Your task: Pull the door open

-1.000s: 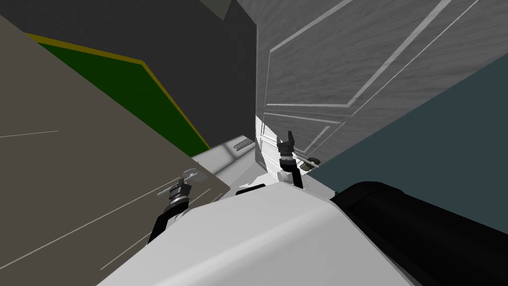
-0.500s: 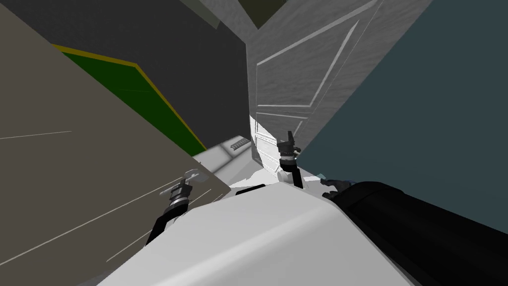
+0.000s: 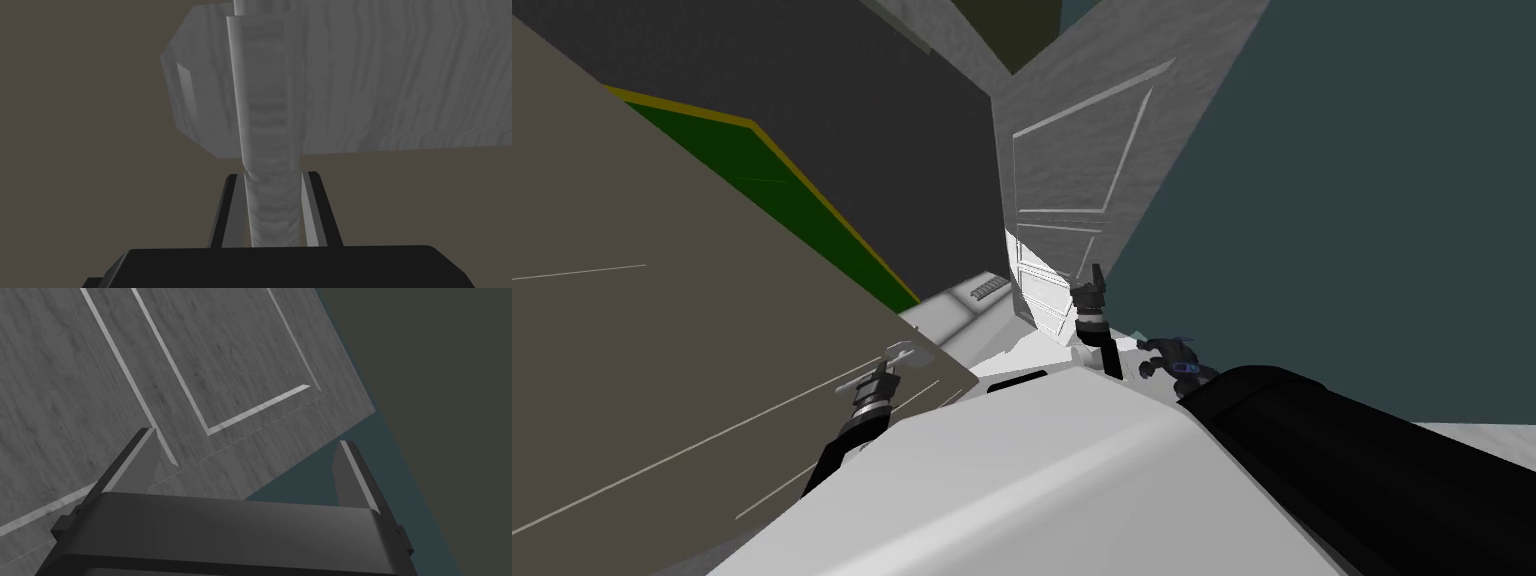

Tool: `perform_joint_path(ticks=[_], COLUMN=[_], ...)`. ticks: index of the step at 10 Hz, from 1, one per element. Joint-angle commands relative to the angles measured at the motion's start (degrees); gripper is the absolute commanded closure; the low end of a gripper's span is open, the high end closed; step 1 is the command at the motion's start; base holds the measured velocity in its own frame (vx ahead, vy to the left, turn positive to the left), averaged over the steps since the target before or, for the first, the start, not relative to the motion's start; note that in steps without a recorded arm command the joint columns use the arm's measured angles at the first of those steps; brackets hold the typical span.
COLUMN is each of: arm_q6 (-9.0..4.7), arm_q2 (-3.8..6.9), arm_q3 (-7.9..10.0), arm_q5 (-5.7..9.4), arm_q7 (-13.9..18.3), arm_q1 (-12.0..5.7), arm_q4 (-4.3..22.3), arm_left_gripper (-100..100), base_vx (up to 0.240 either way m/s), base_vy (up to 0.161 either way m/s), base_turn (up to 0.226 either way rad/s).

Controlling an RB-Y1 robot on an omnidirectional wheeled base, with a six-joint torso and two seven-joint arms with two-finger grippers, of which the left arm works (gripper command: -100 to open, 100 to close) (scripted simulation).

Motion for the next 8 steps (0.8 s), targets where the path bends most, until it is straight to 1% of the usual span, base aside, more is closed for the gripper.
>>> perform_joint_path(ticks=[1, 3, 4, 5, 6, 8], arm_q6=[-0.73, -1.81, -1.18, -2.08, -2.29, -3.52], arm_q2=[0.89, 2.11, 1.70, 2.59, 2.81, 4.04], arm_q3=[-0.93, -2.09, -1.85, -3.00, -3.18, -4.21], arm_q5=[0.19, 0.40, 0.34, 0.34, 0.35, 0.40], arm_q7=[0.6, 1.3, 1.0, 1.7, 1.8, 2.6], arm_q1=[1.08, 2.07, 1.61, 2.38, 2.52, 3.35], arm_q4=[-0.5, -0.9, -0.9, -1.0, -1.0, -1.2], arm_left_gripper=[100, 100, 100, 100, 100, 100], base_vx=[-0.258, -0.273, -0.127, -0.167, -0.228, -0.254], base_vy=[0.015, 0.016, -0.004, 0.033, 0.021, -0.004], base_turn=[-0.141, -0.159, -0.057, -0.157, -0.159, -0.144])
